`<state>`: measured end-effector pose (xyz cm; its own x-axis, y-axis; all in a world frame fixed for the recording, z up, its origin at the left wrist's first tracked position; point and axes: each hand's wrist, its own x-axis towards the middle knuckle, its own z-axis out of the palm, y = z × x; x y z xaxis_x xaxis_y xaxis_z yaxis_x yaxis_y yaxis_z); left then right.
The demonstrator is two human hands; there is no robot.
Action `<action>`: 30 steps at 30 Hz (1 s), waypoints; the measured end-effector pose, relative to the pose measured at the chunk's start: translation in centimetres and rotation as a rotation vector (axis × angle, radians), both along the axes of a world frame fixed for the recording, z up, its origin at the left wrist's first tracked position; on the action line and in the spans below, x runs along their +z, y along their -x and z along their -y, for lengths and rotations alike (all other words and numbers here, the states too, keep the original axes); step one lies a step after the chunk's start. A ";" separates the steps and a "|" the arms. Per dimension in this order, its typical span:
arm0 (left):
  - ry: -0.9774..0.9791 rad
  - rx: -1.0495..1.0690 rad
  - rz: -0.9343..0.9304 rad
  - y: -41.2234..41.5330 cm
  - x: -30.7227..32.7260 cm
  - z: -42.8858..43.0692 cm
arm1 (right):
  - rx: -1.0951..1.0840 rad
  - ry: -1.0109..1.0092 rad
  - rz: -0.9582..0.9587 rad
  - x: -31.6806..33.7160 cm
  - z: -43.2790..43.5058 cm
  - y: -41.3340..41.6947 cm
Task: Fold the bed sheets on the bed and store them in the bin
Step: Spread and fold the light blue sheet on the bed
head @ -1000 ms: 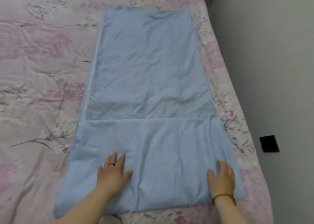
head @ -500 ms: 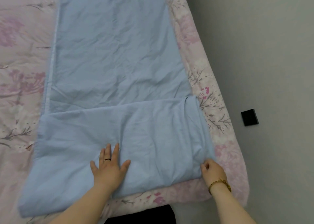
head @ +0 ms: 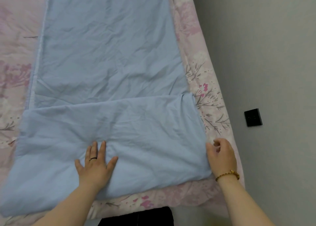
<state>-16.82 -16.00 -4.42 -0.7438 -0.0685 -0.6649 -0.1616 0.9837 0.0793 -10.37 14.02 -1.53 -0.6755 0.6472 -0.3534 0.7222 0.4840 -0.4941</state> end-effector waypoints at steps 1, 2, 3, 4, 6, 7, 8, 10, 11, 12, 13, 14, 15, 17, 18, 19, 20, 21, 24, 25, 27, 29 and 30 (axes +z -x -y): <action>0.002 0.014 0.002 0.0 0.0 -0.2 | 0.009 0.017 -0.027 0.2 -0.1 1.9; 0.002 0.028 0.005 0.1 0.0 -0.3 | 0.026 0.037 -0.034 0.2 0.0 3.7; 0.002 0.047 0.003 0.2 -0.1 -0.5 | 0.053 0.056 -0.025 0.1 0.0 5.6; 0.004 0.060 0.001 0.2 -0.1 -0.7 | 0.082 0.071 0.000 -0.2 0.1 7.4; 0.009 0.083 -0.008 0.3 -0.2 -1.1 | 0.160 0.053 0.069 -1.3 -0.1 10.4; 0.012 0.090 -0.014 0.3 -0.3 -1.2 | 0.200 0.009 0.103 -1.7 -0.4 11.5; 0.016 0.095 -0.021 0.3 -0.4 -1.2 | 0.227 -0.044 0.099 -1.9 -0.8 12.4; 0.025 0.105 -0.025 0.4 -0.7 -1.2 | 0.191 -0.105 0.011 -2.1 -1.7 13.6; 0.029 0.101 -0.023 0.4 -0.7 -1.2 | 0.128 -0.108 -0.049 -2.1 -2.1 13.8; 0.034 0.097 -0.021 0.4 -0.8 -1.2 | 0.053 -0.091 -0.098 -2.2 -2.4 13.8; 0.039 0.097 -0.020 0.5 -0.9 -1.2 | 0.004 -0.068 -0.108 -2.5 -2.4 13.9; 0.042 0.093 -0.018 0.5 -0.9 -1.2 | -0.015 -0.044 -0.080 -2.7 -2.4 13.8; 0.045 0.091 -0.016 0.5 -0.9 -1.3 | -0.008 -0.012 -0.033 -2.8 -2.1 13.9; 0.050 0.087 -0.021 0.4 -0.9 -1.3 | -0.001 0.031 0.014 -2.8 -1.9 14.6; 0.057 0.084 -0.027 0.3 -0.9 -1.3 | 0.001 0.047 0.009 -2.6 -1.8 15.3; 0.065 0.078 -0.035 0.3 -1.0 -1.3 | 0.016 0.051 0.005 -2.3 -2.0 16.0; 0.070 0.072 -0.040 0.3 -1.1 -1.3 | 0.038 0.036 0.003 -2.1 -2.2 16.7; 0.073 0.068 -0.040 0.3 -1.1 -1.3 | 0.040 0.010 -0.002 -1.9 -2.5 17.4; 0.065 0.070 -0.031 0.3 -1.4 -1.2 | -0.138 -0.017 -0.123 -2.1 -2.7 18.0; 0.061 0.071 -0.032 0.2 -1.4 -1.2 | -0.213 0.006 -0.145 -2.3 -2.5 17.6; 0.050 0.077 -0.037 0.2 -1.5 -1.0 | -0.308 0.110 -0.162 -3.0 -1.9 16.5; 0.041 0.074 -0.034 0.2 -1.4 -0.8 | -0.296 0.242 -0.182 -3.0 -1.5 14.7; 0.039 0.071 -0.034 0.1 -1.4 -0.7 | -0.246 0.302 -0.190 -2.7 -1.3 13.4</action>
